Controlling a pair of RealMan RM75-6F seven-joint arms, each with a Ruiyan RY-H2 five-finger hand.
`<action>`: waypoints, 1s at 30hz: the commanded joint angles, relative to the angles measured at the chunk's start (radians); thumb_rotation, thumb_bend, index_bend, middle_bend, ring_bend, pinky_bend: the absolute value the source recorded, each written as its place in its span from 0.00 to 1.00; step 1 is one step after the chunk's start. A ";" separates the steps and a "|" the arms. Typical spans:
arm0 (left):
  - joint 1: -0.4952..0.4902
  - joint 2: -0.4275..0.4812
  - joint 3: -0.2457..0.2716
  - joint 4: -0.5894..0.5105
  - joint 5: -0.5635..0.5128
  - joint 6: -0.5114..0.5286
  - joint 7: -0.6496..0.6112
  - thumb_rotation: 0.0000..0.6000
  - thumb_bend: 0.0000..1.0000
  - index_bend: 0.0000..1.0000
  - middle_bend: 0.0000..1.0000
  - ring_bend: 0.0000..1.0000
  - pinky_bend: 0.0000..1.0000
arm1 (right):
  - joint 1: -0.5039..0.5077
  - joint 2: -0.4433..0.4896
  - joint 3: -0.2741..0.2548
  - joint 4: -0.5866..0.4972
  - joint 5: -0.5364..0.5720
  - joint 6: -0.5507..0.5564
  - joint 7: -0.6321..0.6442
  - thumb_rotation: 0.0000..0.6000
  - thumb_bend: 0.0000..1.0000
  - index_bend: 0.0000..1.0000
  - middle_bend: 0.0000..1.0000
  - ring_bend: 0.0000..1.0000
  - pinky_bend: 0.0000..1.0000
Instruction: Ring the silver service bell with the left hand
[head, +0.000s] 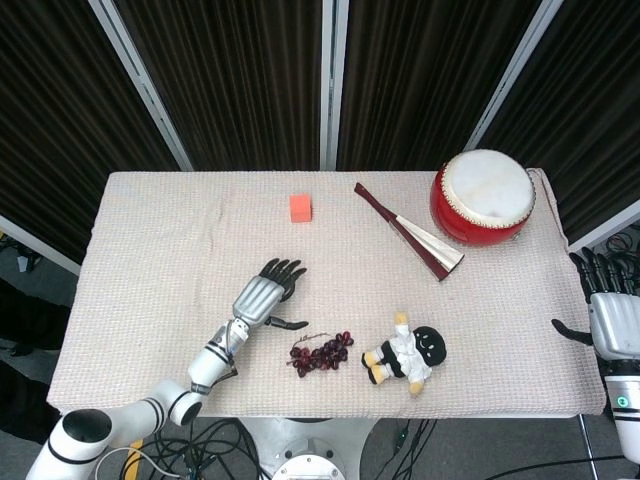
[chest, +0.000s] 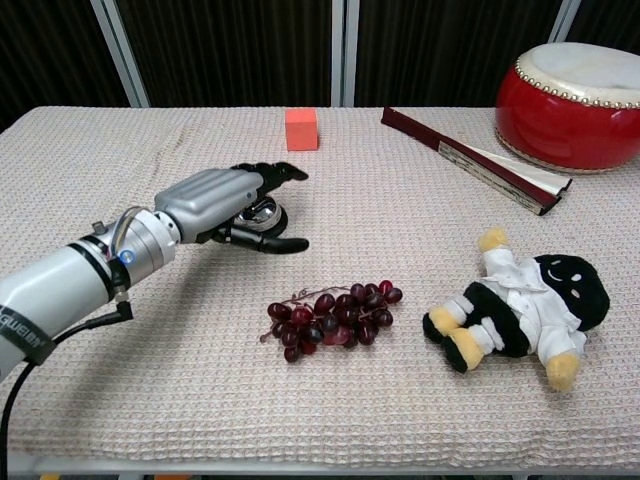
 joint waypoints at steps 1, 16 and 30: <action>-0.016 0.014 -0.027 -0.022 0.008 0.033 -0.007 0.20 0.00 0.00 0.00 0.00 0.00 | 0.001 0.001 0.002 0.002 0.004 -0.006 0.002 1.00 0.02 0.00 0.00 0.00 0.00; 0.010 -0.007 -0.004 0.016 -0.003 0.020 -0.013 0.20 0.00 0.00 0.00 0.00 0.00 | 0.005 -0.001 0.006 0.010 0.006 -0.008 0.013 1.00 0.02 0.00 0.00 0.00 0.00; 0.266 0.414 0.021 -0.506 -0.088 0.292 0.314 0.20 0.00 0.00 0.00 0.00 0.00 | -0.015 0.002 -0.008 -0.002 -0.044 0.055 0.026 1.00 0.02 0.00 0.00 0.00 0.00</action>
